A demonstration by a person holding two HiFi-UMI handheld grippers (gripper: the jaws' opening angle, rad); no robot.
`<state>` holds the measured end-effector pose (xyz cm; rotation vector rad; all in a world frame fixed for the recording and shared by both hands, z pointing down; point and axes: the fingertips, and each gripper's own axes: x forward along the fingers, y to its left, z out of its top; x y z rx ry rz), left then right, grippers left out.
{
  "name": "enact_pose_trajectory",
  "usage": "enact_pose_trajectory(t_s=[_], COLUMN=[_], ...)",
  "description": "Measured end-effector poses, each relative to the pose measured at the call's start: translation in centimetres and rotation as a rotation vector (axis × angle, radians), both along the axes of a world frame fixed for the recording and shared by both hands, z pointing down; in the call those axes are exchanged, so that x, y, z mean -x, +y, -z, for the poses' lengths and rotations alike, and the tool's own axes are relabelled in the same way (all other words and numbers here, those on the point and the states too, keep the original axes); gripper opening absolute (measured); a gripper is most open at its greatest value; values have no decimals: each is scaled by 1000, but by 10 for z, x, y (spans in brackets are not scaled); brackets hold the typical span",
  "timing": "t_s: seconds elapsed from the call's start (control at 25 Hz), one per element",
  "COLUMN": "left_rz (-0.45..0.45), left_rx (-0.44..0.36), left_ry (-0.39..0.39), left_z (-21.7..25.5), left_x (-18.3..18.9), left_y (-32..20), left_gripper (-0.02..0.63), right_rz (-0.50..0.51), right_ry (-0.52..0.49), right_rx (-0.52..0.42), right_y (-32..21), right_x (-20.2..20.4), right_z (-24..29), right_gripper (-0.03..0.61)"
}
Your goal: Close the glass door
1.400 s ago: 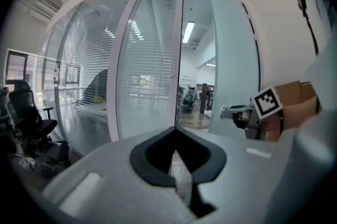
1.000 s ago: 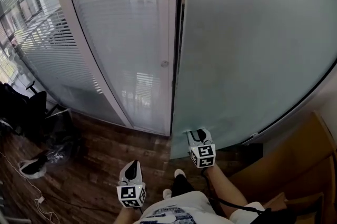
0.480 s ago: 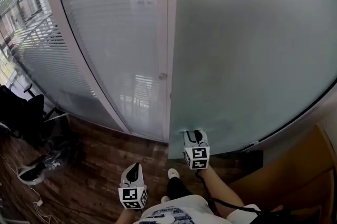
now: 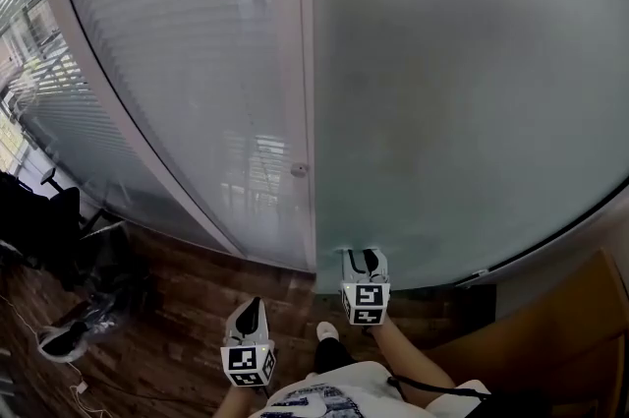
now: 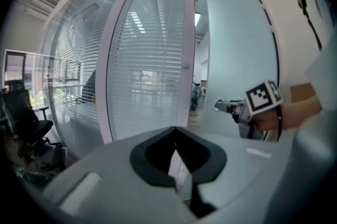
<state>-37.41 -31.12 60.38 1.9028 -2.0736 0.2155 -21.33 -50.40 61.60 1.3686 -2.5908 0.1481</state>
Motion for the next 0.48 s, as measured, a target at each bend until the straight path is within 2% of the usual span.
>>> enact_pose_trajectory(t_s=[0.48], left_rz=[36], left_rx=[30], left_ry=[3], left_z=[-2], left_x=[15], left_y=[-29], left_gripper=[2], right_rz=[-51], right_ry=[5], right_rx=[-10], right_y=[-41], right_x=[8], right_z=[4], right_gripper=[121])
